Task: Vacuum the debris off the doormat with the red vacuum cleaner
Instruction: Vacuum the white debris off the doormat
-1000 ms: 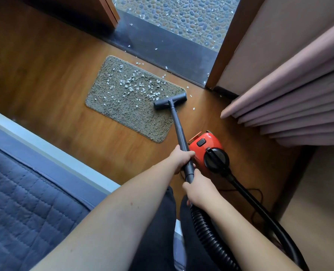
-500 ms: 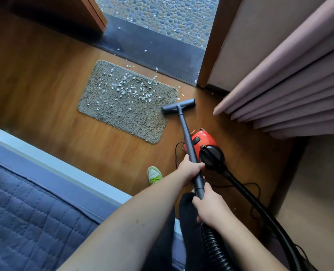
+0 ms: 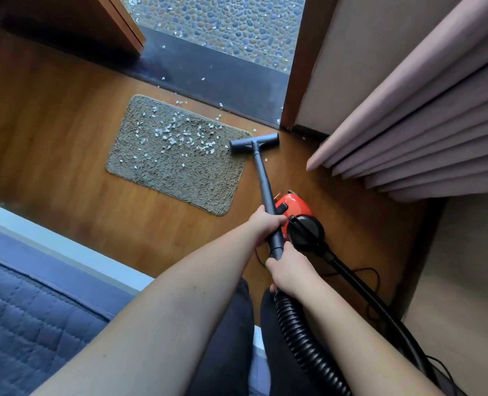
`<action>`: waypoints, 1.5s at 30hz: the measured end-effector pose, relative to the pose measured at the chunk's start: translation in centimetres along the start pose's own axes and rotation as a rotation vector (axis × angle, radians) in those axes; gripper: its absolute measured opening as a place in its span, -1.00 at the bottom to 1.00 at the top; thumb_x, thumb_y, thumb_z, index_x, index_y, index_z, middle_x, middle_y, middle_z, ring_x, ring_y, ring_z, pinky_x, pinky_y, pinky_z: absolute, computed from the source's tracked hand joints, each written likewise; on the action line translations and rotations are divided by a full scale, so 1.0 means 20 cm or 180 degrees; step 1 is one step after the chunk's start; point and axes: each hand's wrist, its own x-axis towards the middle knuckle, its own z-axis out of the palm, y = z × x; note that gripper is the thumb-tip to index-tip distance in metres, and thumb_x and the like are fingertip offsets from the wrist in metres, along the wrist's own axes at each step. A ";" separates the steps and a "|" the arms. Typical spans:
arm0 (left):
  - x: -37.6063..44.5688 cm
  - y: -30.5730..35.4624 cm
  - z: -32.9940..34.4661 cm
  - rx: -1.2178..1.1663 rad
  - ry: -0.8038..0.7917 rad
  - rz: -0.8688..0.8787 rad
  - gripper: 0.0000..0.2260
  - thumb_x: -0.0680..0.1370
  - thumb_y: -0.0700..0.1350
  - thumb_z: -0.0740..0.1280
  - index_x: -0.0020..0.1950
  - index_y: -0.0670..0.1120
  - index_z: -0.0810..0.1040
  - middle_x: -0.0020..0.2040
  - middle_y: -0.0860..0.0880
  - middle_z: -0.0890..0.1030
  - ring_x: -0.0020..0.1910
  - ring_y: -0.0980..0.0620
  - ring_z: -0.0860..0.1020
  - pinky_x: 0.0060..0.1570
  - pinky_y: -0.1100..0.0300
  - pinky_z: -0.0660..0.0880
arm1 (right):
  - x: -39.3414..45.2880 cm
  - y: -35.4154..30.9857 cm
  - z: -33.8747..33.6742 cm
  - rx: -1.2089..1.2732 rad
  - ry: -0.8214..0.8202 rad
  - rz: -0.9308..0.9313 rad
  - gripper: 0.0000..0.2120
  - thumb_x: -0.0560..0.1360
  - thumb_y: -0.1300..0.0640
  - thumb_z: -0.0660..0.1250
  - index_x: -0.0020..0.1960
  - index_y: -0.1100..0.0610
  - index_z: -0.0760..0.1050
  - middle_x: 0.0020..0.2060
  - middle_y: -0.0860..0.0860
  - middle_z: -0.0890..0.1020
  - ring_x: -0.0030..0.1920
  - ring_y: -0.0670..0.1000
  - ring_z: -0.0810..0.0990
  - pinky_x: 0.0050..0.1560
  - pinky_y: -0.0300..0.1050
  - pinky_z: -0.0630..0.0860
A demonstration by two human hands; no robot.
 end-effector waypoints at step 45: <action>-0.08 0.02 0.24 0.0966 -0.0270 0.0279 -0.44 0.33 -0.03 0.41 0.32 -0.05 0.40 0.06 -0.18 0.60 -0.10 -0.15 0.64 -0.31 0.08 0.61 | -0.05 0.18 0.01 0.0881 0.0180 0.0228 -0.64 0.54 0.15 0.23 0.28 0.20 0.25 0.12 0.22 0.60 0.05 0.22 0.66 0.10 0.09 0.60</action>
